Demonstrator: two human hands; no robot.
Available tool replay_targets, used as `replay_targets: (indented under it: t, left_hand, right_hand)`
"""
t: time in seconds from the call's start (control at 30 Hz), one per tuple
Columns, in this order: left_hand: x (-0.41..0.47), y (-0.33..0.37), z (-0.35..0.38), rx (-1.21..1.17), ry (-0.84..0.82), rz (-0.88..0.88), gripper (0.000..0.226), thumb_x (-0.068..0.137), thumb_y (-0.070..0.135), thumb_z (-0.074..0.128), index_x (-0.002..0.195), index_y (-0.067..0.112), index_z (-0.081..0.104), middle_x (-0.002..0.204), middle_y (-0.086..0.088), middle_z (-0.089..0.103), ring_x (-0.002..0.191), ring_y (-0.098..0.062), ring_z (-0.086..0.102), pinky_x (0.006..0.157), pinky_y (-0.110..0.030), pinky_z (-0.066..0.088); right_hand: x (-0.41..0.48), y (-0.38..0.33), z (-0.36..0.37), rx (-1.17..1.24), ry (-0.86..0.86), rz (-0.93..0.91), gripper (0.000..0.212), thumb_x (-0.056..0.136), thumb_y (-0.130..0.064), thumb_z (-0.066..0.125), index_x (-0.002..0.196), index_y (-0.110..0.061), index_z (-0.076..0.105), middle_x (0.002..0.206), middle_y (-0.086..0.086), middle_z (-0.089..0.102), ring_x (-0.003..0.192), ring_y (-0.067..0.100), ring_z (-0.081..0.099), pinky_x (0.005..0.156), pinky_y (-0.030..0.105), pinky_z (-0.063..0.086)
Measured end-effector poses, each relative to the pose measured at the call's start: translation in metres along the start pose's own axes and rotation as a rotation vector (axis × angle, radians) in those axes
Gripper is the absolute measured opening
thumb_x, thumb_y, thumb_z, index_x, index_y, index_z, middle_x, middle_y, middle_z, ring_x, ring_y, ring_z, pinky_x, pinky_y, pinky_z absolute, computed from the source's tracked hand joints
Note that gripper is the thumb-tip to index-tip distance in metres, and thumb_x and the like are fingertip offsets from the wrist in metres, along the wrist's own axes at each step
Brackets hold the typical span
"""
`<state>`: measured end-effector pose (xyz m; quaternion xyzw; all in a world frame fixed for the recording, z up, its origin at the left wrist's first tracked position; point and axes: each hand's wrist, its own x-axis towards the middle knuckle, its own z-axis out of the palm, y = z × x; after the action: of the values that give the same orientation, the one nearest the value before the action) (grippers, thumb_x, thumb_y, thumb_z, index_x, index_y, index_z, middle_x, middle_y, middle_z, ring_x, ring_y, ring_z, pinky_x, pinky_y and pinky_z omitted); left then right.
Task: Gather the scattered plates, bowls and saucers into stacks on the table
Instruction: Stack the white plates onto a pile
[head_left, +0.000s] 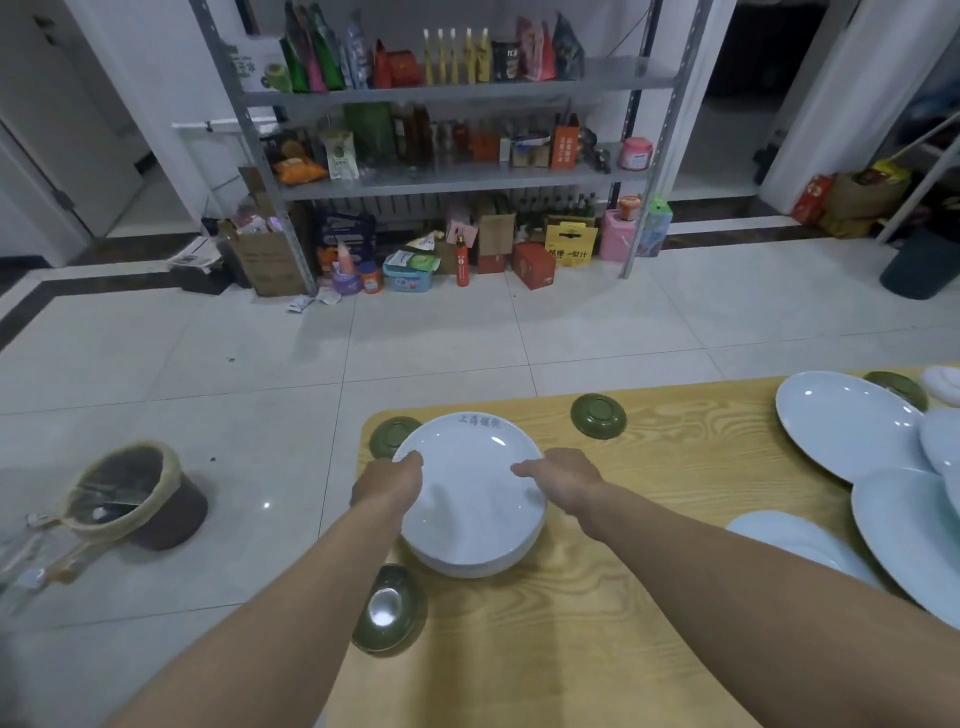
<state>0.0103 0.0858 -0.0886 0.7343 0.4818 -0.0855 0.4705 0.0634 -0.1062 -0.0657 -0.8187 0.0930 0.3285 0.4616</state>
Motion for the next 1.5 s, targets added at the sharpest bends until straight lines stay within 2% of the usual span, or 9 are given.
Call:
replay_targets:
  t: [0.1,0.2,0.47,0.6,0.87,1.03,1.17,1.33,1.5]
  left_hand:
    - [-0.017,0.012,0.01,0.358,0.074,0.281,0.053,0.094,0.041,0.046,0.142,0.017,0.043,0.138,-0.008,0.05,0.124,-0.032,0.046,0.091,-0.036,0.046]
    - [-0.048,0.029,0.035,0.635,0.072,0.579,0.059,0.096,0.042,0.044,0.15,0.022,0.031,0.152,-0.006,0.032,0.136,-0.029,0.033,0.104,-0.041,0.039]
    - [-0.139,0.048,0.146,0.961,-0.077,1.003,0.056,0.096,0.037,0.044,0.148,0.022,0.03,0.152,-0.008,0.027,0.135,-0.029,0.03,0.101,-0.041,0.036]
    - [-0.171,0.036,0.208,0.959,-0.197,0.941,0.057,0.095,0.039,0.047,0.148,0.023,0.029,0.152,-0.008,0.028,0.135,-0.028,0.031,0.101,-0.041,0.036]
    - [-0.174,0.018,0.29,0.543,-0.442,0.426,0.072,0.087,0.041,0.062,0.15,0.019,0.033,0.149,-0.01,0.036,0.132,-0.027,0.042,0.099,-0.032,0.043]
    - [-0.163,0.012,0.301,0.475,-0.421,0.339,0.071,0.086,0.038,0.063,0.149,0.017,0.035,0.152,-0.01,0.035,0.131,-0.027,0.044,0.089,-0.027,0.041]
    - [-0.148,0.01,0.292,0.416,-0.366,0.278,0.067,0.086,0.034,0.064,0.145,0.012,0.04,0.147,-0.009,0.041,0.128,-0.026,0.048,0.086,-0.025,0.04]
    - [-0.131,0.014,0.277,0.279,-0.322,0.153,0.058,0.075,0.038,0.077,0.12,0.007,0.056,0.123,-0.008,0.06,0.106,-0.026,0.06,0.081,-0.031,0.05]
    - [-0.112,0.018,0.267,0.199,-0.261,0.055,0.073,0.065,0.038,0.087,0.121,0.005,0.054,0.124,-0.012,0.059,0.111,-0.03,0.06,0.089,-0.037,0.053]
  right_hand:
    - [-0.008,0.011,-0.023,-0.552,0.06,-0.254,0.076,0.091,-0.042,0.059,0.154,-0.018,0.023,0.155,0.005,0.034,0.14,0.026,0.035,0.11,0.038,0.034]
    - [-0.022,0.034,-0.057,-1.0,0.134,-0.377,0.075,0.095,-0.05,0.048,0.156,-0.021,0.014,0.16,0.007,0.023,0.143,0.027,0.028,0.113,0.045,0.029]
    - [-0.063,0.133,-0.149,-0.959,0.249,-0.129,0.07,0.097,-0.049,0.045,0.154,-0.019,0.018,0.159,0.009,0.021,0.142,0.029,0.028,0.11,0.043,0.031]
    - [-0.066,0.183,-0.177,-0.712,0.296,0.047,0.069,0.095,-0.046,0.049,0.151,-0.014,0.024,0.15,0.011,0.036,0.135,0.029,0.037,0.106,0.039,0.037]
    - [-0.044,0.221,-0.195,-0.201,0.289,0.354,0.058,0.087,-0.038,0.059,0.134,-0.006,0.046,0.135,0.013,0.053,0.119,0.029,0.053,0.093,0.031,0.046]
    - [-0.03,0.222,-0.183,-0.264,0.225,0.481,0.075,0.086,-0.05,0.056,0.145,-0.01,0.032,0.151,0.019,0.025,0.134,0.034,0.034,0.109,0.041,0.036]
    - [-0.027,0.216,-0.171,-0.439,0.201,0.419,0.075,0.089,-0.047,0.052,0.148,-0.01,0.024,0.156,0.02,0.013,0.139,0.035,0.025,0.113,0.042,0.029]
    - [-0.025,0.197,-0.16,-0.491,0.228,0.206,0.041,0.089,-0.032,0.049,0.123,-0.011,0.045,0.128,0.01,0.05,0.12,0.028,0.047,0.1,0.038,0.043]
    - [0.005,0.18,-0.169,-0.162,0.386,0.279,0.067,0.08,-0.031,0.068,0.134,-0.005,0.038,0.135,0.013,0.045,0.127,0.031,0.045,0.098,0.039,0.046]
